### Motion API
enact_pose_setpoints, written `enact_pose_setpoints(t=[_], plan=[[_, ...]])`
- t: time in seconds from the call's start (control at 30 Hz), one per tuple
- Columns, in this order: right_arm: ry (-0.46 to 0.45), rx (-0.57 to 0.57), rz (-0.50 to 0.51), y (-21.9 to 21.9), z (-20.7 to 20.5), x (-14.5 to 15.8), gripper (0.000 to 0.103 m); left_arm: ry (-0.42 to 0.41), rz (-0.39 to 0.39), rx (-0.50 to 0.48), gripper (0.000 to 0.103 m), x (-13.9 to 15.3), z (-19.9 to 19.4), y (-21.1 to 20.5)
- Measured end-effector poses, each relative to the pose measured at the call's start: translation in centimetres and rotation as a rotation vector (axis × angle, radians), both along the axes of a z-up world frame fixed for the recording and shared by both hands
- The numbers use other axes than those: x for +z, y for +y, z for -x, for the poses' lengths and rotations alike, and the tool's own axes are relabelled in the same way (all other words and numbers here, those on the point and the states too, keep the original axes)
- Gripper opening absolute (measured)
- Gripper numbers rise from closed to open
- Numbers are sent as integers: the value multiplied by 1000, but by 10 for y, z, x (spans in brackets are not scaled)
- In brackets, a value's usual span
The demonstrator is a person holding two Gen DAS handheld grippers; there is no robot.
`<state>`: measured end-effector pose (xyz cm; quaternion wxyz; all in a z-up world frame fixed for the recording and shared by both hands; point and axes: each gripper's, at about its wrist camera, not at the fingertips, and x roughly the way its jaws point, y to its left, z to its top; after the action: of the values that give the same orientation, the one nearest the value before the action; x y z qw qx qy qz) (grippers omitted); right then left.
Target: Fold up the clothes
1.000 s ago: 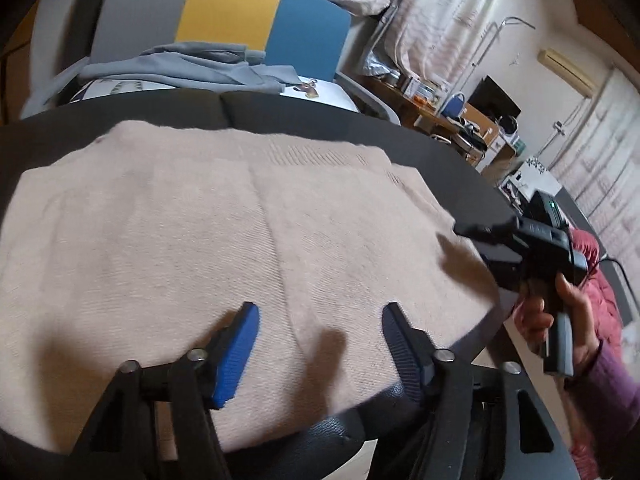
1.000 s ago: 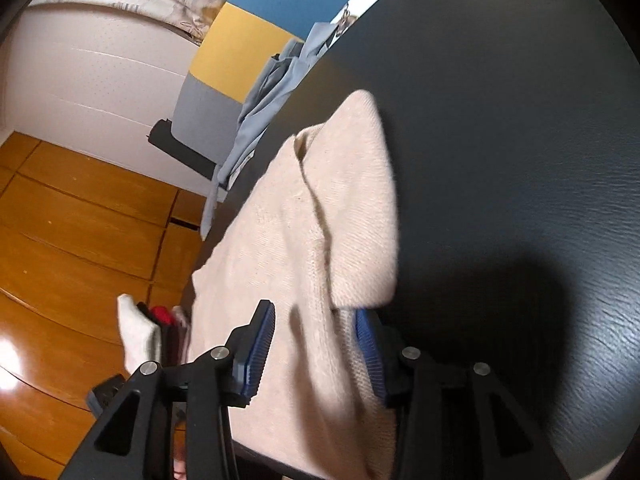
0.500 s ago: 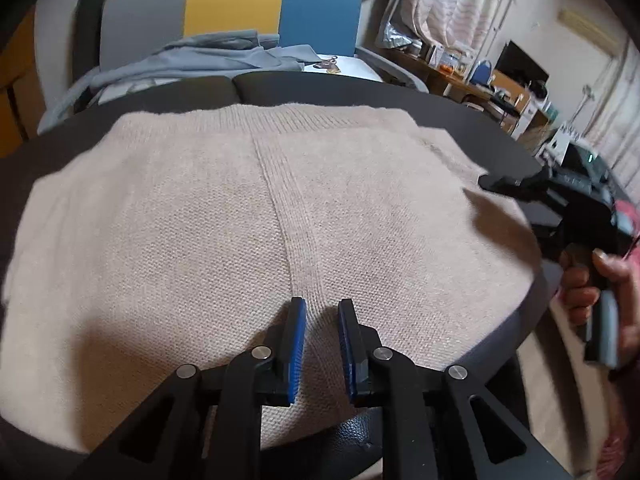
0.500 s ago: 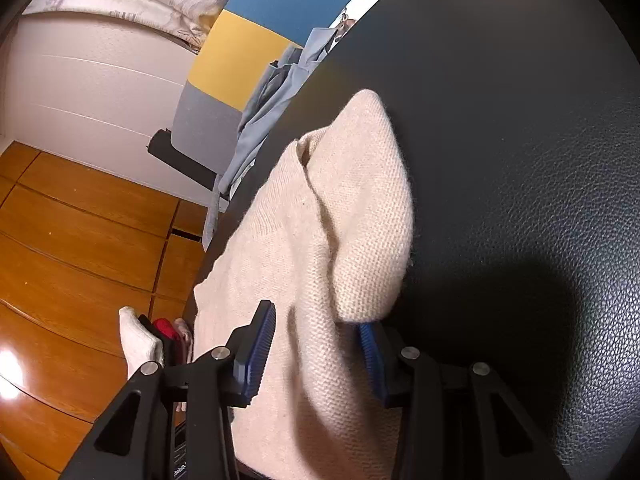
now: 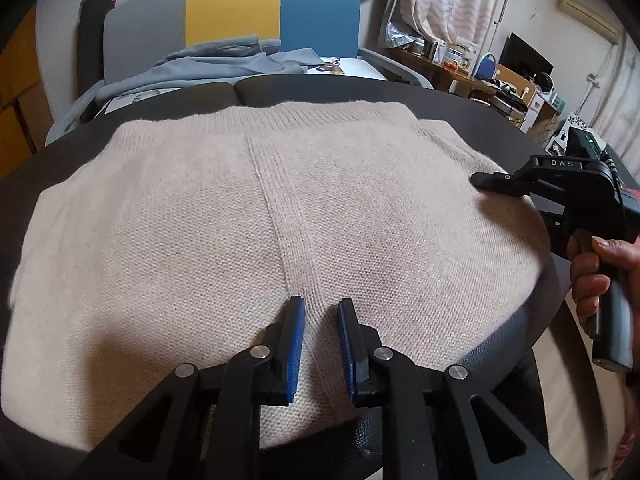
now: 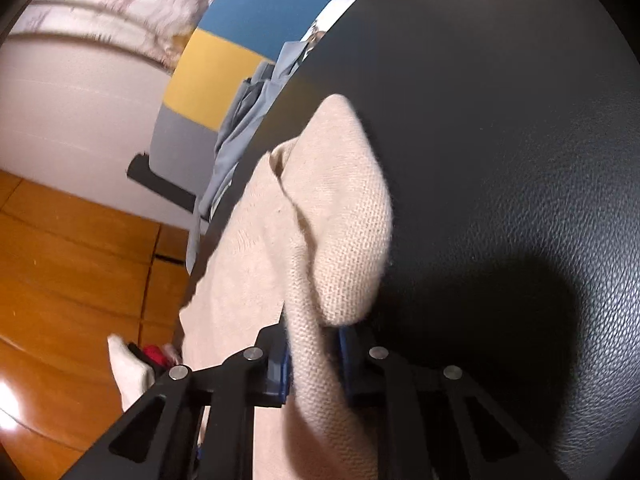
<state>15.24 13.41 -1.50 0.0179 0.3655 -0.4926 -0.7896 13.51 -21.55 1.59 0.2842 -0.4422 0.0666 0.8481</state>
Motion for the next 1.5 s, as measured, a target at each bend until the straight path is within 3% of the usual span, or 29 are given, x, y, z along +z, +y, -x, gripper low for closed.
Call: enact_pose_setpoints(t=[0.3,0.5,0.63,0.7,0.83,0.93,1.03,1.17,1.3,1.43,1.5], plan=[[-8,-32,39,0,0,-2,16,2,-17,5,18,-3,-2,-3],[25,-119,286,3,-7,-14,15,-16,-39,-12,18,2,2,-10],[52,-141,353,2,-8,-8,15,16,-31,35,20,15,12,-40],[57,-138,357,-1,-5,-3,15,47,-16,72,34,22,18,-59],[65,-116,355,-2,3,12,15,205,116,223,47,30,41,-122],[79,-97,363,-4,12,25,15,300,219,261,59,23,51,-154],[104,-66,360,-8,25,45,15,224,211,228,62,-2,59,-171],[154,4,350,-45,40,79,15,148,-75,346,62,-15,62,-204],[190,126,285,-103,63,116,15,242,25,347,63,-16,52,-186],[215,280,208,-185,85,141,15,198,-61,359,63,-19,52,-204],[214,370,180,-232,101,142,15,204,-55,355,63,-19,50,-199]])
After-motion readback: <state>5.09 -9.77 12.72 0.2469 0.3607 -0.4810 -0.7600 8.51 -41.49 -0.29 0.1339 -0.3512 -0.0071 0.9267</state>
